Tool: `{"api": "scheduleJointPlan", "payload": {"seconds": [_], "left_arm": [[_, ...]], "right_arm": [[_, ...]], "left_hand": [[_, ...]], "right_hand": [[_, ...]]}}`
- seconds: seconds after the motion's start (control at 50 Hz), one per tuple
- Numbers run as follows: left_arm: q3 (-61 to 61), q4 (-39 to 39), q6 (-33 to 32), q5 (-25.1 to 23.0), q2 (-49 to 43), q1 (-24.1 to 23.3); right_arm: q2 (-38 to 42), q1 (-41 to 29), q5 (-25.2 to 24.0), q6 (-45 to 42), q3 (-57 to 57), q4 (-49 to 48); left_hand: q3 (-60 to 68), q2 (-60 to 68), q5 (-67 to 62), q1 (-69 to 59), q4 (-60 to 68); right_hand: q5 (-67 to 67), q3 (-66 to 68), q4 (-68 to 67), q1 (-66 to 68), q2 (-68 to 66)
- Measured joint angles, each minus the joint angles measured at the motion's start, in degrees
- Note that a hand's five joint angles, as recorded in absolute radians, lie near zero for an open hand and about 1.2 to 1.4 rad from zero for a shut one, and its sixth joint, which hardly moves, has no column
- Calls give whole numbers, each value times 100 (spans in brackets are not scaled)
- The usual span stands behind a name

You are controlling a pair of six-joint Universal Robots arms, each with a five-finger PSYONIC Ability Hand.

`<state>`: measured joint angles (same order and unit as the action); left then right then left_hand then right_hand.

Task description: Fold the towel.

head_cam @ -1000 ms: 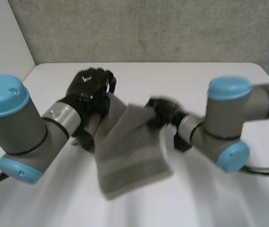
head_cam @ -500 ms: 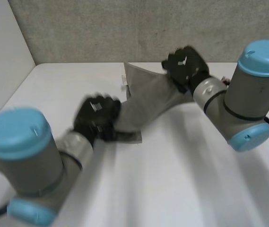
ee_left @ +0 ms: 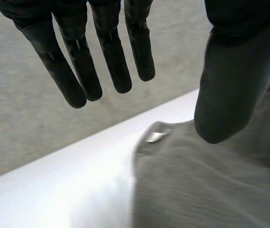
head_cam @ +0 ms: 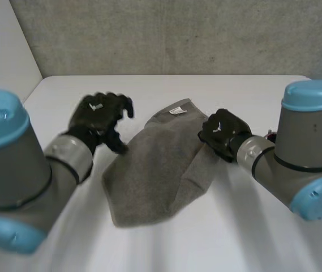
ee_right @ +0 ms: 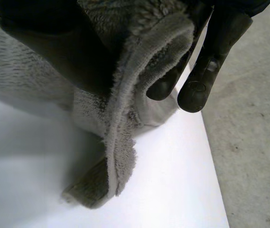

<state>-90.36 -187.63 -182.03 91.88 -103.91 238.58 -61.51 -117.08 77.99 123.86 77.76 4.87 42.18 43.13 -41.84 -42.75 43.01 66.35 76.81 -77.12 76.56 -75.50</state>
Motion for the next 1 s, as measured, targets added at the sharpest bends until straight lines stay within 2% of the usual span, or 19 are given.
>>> {"api": "scheduleJointPlan", "payload": {"seconds": [0.14, 0.3, 0.44, 0.5, 0.56, 0.6, 0.68, 0.82, 1.0], "left_arm": [[974, -132, -187, -21, -1203, 306], [1294, 374, -751, -81, -2040, 337], [1032, 570, -999, -131, -2113, 416], [969, 590, -1015, -145, -2097, 458], [948, 589, -1010, -157, -2098, 470], [952, 577, -1003, -163, -2113, 465], [984, 560, -999, -165, -2178, 433], [1054, 534, -1007, -148, -2343, 357], [1197, 508, -1010, -112, -2456, 352]], "right_arm": [[-541, 25, -266, -293, 820, -31], [-829, 56, -287, -251, 1322, -236], [-803, 308, -31, 206, 1399, -695], [-722, 476, 292, 681, 1259, -854], [-560, 607, 595, 1040, 1072, -903], [-417, 679, 794, 1216, 941, -897], [-306, 726, 946, 1329, 884, -855], [-876, 661, 672, 1374, 1396, -864], [-1364, -99, -39, 1699, 2129, -844]], "left_hand": [[-1, 0, -1, 0, 0], [-762, -833, 799, 759, -779], [-776, -836, 808, 765, -779], [-776, -836, 800, 764, -779], [-773, -833, 792, 764, -778], [-759, -820, 743, 761, -775], [-665, -737, 606, 714, -735], [45, -40, -85, -5, -32], [2899, 2857, -2887, -2810, 2824]], "right_hand": [[0, 1, 0, 0, 0], [0, 1, 0, 0, -29], [-996, -1064, 1054, -1035, 931], [-1462, -1505, 1492, -1481, 1355], [-2823, -2873, 2900, -2884, 2741], [-4632, -4504, 4543, -4507, 4402], [-6260, -6119, 6137, -6077, 6014], [-6313, -6270, 6224, -6291, 6117], [-6313, -6270, 6224, -6316, 6117]]}}
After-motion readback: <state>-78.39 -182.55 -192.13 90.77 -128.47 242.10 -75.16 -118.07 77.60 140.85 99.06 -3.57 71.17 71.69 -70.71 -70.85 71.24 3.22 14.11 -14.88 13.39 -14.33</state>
